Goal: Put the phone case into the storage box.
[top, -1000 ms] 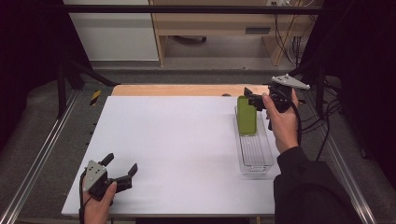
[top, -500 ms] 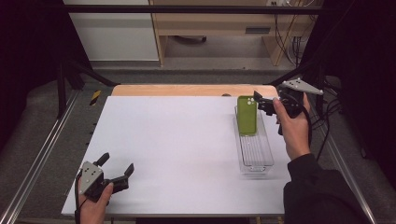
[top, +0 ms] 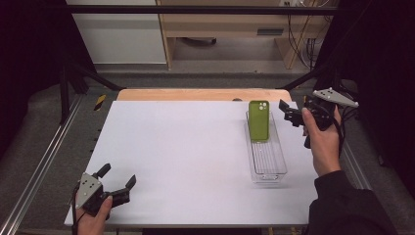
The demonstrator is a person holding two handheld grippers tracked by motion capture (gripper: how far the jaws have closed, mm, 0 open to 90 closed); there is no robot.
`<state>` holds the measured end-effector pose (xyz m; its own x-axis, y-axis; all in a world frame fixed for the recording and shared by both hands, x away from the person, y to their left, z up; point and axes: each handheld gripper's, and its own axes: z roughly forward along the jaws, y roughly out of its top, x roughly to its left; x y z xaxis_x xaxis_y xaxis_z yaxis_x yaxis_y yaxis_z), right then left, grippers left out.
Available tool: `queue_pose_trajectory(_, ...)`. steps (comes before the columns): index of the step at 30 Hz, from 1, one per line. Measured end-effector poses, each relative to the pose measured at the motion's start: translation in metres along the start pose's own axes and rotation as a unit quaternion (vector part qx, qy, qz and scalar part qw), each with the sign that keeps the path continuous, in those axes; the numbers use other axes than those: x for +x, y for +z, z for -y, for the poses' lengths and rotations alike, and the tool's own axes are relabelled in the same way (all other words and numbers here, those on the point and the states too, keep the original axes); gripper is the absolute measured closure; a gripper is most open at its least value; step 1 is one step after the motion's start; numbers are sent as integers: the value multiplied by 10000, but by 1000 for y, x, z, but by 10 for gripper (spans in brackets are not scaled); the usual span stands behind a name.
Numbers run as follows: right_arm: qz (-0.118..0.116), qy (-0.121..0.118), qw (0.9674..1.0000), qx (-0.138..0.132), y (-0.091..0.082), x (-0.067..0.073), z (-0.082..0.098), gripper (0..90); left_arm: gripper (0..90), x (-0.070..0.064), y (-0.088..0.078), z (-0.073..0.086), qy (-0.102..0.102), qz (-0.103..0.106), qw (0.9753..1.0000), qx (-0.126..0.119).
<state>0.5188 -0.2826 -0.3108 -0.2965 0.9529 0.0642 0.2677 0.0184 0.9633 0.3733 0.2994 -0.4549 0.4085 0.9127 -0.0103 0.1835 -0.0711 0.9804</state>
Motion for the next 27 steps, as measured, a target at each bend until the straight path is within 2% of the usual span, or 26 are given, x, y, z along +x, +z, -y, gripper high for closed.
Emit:
queue_pose_trajectory(5,52,-57,10000,21,-7,-6,4,38,27,2,0,1,-40,-19,10000,-2)
queue_pose_trajectory(27,70,113,9999,-79,-42,-27,17,36,27,3,1,2,-71,-35,10000,21)
